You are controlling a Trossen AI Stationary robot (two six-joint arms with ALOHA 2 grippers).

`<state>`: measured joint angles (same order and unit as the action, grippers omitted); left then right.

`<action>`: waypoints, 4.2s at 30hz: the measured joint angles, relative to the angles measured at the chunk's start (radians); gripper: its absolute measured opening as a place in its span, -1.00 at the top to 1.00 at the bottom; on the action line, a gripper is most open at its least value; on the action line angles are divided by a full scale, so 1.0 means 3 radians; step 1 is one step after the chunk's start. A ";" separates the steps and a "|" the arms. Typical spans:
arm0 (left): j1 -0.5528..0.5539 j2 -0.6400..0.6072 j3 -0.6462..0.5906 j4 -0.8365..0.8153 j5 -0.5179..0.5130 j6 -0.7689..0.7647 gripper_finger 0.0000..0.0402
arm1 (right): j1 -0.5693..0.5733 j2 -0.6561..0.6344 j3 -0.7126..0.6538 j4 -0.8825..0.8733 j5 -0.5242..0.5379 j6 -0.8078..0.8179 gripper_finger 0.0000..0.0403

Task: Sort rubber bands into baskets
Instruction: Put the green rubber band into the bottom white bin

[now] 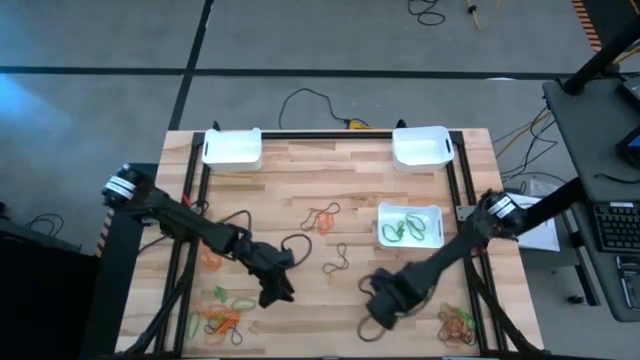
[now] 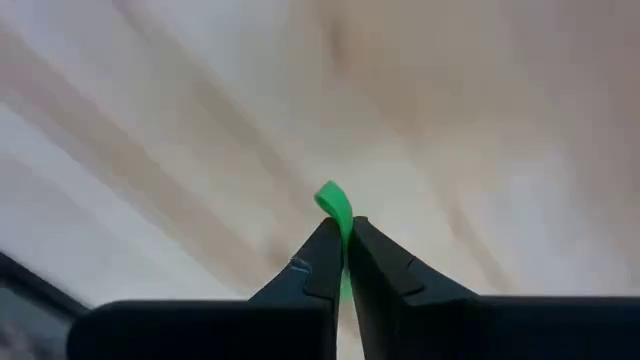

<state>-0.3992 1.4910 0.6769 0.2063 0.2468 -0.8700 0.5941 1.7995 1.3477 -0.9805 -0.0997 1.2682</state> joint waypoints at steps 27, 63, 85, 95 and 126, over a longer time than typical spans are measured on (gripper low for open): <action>-0.0270 -0.1308 -0.1017 0.0011 -0.0807 -0.0533 0.29 | -0.1854 -0.1050 -0.1043 -0.0654 0.0853 -0.0286 0.94; 0.0020 -0.1437 -0.0387 -0.1422 -0.1045 0.0218 0.29 | 0.0275 -0.1099 0.0273 -0.0366 0.0637 0.0870 -0.11; -0.0802 -0.1383 0.0035 -0.2520 -0.2087 -0.0581 0.29 | 0.0550 -0.0180 -0.0017 -0.0671 -0.0027 -0.1287 -0.11; -0.0880 -0.1375 -0.0010 -0.2487 -0.2267 -0.0688 0.28 | 0.0464 -0.0232 -0.0176 -0.0710 -0.0081 -0.1116 -0.20; -0.0885 -0.1175 -0.0177 -0.1710 -0.2253 -0.0418 0.26 | 0.0842 -0.0218 -0.1253 -0.0155 -0.2263 -0.0456 -0.20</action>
<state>-0.6647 1.1386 0.6239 -0.3068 -0.4290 -0.9954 0.8467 1.7340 0.9719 -1.0271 -0.7785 1.1316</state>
